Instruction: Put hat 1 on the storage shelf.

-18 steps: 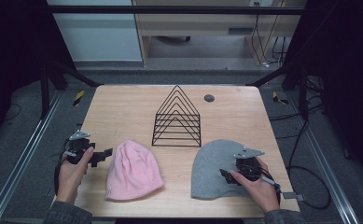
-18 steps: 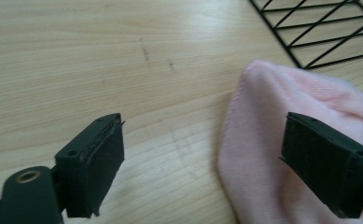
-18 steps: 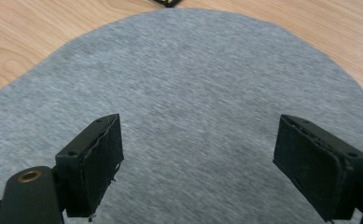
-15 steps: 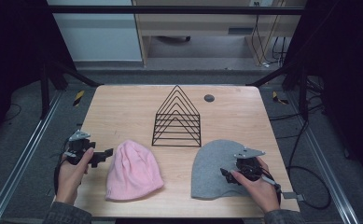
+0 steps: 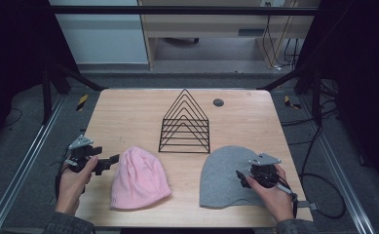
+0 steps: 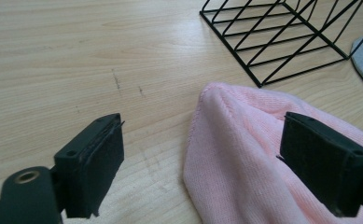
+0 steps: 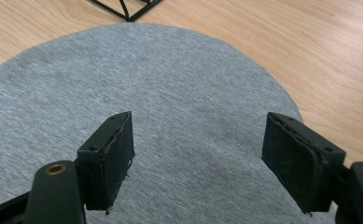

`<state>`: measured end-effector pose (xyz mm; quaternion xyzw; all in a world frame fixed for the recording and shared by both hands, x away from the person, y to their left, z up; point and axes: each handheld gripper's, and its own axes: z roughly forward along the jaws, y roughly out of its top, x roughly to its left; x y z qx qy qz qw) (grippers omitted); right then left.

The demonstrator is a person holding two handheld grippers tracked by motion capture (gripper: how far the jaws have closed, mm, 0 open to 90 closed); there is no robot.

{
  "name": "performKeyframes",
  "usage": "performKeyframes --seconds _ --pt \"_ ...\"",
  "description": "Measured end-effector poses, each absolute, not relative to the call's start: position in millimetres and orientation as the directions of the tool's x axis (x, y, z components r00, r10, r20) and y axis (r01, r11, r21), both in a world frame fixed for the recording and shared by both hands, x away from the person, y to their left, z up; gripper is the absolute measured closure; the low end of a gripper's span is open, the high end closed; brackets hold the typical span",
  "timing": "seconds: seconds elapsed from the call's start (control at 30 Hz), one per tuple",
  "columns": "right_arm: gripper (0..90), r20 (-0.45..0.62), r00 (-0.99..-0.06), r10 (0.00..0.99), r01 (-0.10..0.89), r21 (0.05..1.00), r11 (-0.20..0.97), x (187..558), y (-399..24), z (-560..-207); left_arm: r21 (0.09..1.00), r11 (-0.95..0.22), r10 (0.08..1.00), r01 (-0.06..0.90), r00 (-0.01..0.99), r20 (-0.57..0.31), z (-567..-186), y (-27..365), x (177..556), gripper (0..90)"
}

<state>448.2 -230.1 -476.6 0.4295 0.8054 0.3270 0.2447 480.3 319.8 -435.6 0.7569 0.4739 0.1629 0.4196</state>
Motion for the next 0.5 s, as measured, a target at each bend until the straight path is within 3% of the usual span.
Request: performKeyframes --seconds 0.2,0.37,0.5 --pt "23.5 -0.115 -0.478 0.871 0.559 0.725 0.402 450.1 -232.3 -478.5 0.802 -0.219 0.842 0.555 0.523 -0.132 -421.7 314.2 485.6 14.1" --pt "21.2 -0.121 -0.432 0.894 0.581 0.721 0.378 450.5 -241.0 -477.9 0.774 -0.255 0.816 0.579 0.558 -0.149 -406.0 308.5 505.9 24.2" --pt "27.0 -0.113 -0.425 0.898 0.591 0.717 0.370 451.6 -243.3 -477.8 0.738 -0.308 0.802 0.600 0.581 -0.138 -406.6 297.3 518.8 25.9"
